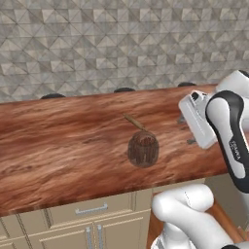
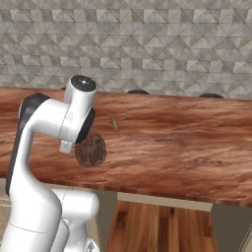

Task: Pick the jar and jar from the dining table and place them in the open cabinet. Close the cabinet after placing the objects.

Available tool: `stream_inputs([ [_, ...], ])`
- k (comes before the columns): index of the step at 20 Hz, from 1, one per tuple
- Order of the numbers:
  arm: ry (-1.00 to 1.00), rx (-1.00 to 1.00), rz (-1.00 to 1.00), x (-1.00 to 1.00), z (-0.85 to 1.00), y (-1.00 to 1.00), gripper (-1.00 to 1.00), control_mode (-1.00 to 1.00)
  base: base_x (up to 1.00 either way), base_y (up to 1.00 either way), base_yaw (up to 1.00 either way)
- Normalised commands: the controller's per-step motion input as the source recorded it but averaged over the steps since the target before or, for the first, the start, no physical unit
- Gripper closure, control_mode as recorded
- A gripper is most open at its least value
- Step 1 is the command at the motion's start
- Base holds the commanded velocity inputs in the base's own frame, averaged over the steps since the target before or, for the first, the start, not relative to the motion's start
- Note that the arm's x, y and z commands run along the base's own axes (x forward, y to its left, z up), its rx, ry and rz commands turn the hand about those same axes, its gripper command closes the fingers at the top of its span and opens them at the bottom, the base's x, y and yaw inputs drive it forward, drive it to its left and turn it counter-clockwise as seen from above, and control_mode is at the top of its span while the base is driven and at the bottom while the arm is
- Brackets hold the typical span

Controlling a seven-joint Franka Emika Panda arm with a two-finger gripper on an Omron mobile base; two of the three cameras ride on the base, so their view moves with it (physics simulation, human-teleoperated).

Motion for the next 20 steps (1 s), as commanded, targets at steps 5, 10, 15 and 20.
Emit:
stream_inputs([
  [5,0.02,-0.13,0.10,0.19,-0.28,0.00,-1.00,-1.00,0.00,0.00,0.00],
  [10,0.00,-0.13,0.09,0.31,-0.19,0.00,-1.00,-1.00,0.00,0.00,0.00],
  [15,0.00,-0.09,0.09,0.37,-0.13,0.00,-1.00,-1.00,0.00,0.00,0.00],
  [20,0.00,-0.08,0.17,0.35,-0.40,0.00,-1.00,-1.00,0.00,0.00,0.00],
])
